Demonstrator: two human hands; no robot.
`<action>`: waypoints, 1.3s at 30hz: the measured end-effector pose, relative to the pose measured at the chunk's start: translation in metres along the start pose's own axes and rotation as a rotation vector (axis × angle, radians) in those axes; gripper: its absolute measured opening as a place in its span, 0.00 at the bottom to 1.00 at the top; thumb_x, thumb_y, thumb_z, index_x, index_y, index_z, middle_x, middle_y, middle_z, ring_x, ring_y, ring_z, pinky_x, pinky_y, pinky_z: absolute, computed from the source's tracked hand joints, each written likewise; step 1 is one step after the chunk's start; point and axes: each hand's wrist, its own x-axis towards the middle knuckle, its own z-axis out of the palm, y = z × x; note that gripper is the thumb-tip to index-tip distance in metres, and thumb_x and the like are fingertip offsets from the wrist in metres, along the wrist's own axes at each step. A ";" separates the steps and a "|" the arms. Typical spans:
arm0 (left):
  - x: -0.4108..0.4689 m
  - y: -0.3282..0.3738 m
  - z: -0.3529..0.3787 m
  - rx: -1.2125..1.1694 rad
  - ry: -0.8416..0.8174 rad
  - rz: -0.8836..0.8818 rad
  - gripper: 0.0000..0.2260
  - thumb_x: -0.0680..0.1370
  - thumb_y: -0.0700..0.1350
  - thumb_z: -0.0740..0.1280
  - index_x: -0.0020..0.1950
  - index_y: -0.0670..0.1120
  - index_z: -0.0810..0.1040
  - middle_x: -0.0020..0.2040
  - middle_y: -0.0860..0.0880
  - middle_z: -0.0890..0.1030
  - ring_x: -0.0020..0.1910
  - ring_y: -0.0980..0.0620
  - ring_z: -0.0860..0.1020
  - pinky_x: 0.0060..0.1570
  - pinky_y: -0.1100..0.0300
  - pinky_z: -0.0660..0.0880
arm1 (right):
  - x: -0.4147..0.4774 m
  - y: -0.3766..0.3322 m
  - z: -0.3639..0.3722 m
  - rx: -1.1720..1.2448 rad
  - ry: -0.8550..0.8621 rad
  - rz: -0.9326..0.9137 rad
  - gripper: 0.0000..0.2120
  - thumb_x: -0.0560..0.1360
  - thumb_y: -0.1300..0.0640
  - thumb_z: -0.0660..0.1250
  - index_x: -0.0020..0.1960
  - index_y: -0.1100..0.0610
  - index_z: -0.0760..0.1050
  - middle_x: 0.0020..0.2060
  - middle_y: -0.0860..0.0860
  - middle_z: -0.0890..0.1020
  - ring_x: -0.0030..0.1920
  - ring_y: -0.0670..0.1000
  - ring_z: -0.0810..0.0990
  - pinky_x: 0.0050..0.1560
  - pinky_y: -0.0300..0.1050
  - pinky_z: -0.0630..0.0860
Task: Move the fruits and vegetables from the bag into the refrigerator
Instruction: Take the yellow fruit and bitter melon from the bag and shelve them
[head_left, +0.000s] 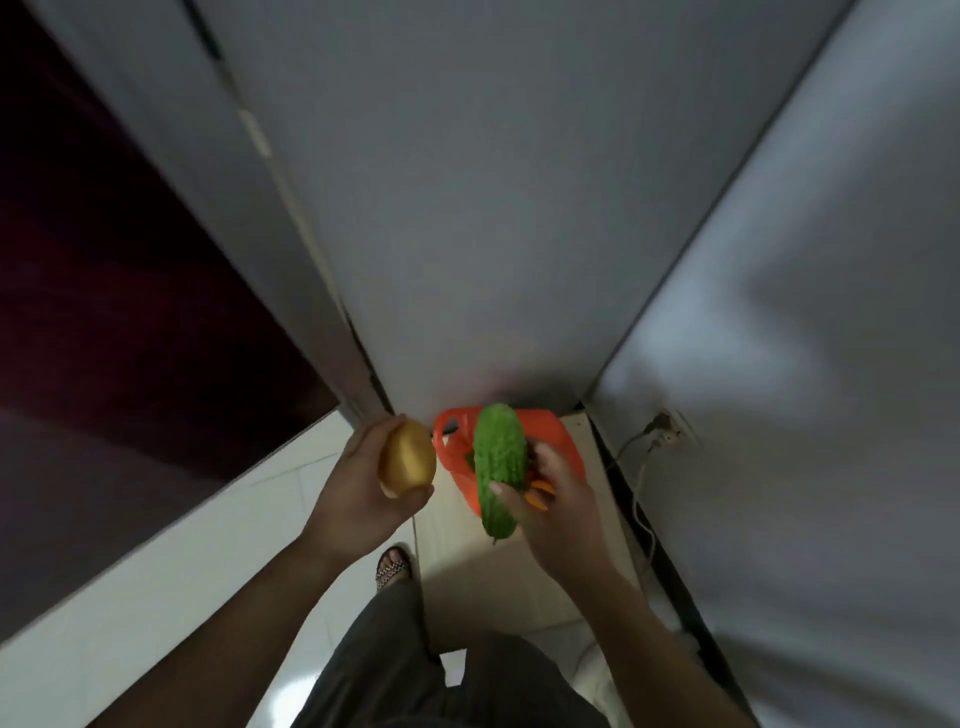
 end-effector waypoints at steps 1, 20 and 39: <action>-0.015 0.002 0.001 -0.030 0.054 -0.035 0.33 0.64 0.49 0.75 0.66 0.53 0.66 0.62 0.56 0.68 0.58 0.57 0.67 0.54 0.62 0.68 | -0.004 -0.001 0.000 0.019 -0.043 -0.018 0.22 0.70 0.51 0.72 0.62 0.47 0.72 0.55 0.42 0.79 0.55 0.41 0.77 0.56 0.44 0.77; -0.254 -0.044 -0.068 -0.047 0.701 -0.511 0.35 0.63 0.58 0.72 0.68 0.56 0.65 0.68 0.55 0.67 0.63 0.54 0.68 0.56 0.55 0.75 | -0.082 -0.074 0.156 -0.115 -0.867 -0.344 0.20 0.69 0.55 0.74 0.58 0.46 0.73 0.53 0.42 0.80 0.55 0.40 0.77 0.52 0.34 0.77; -0.539 -0.239 -0.287 0.004 0.939 -0.745 0.36 0.63 0.63 0.69 0.68 0.57 0.64 0.67 0.58 0.66 0.61 0.59 0.67 0.57 0.59 0.72 | -0.301 -0.172 0.509 -0.164 -1.272 -0.462 0.22 0.69 0.55 0.74 0.57 0.37 0.71 0.54 0.40 0.78 0.56 0.39 0.76 0.52 0.33 0.76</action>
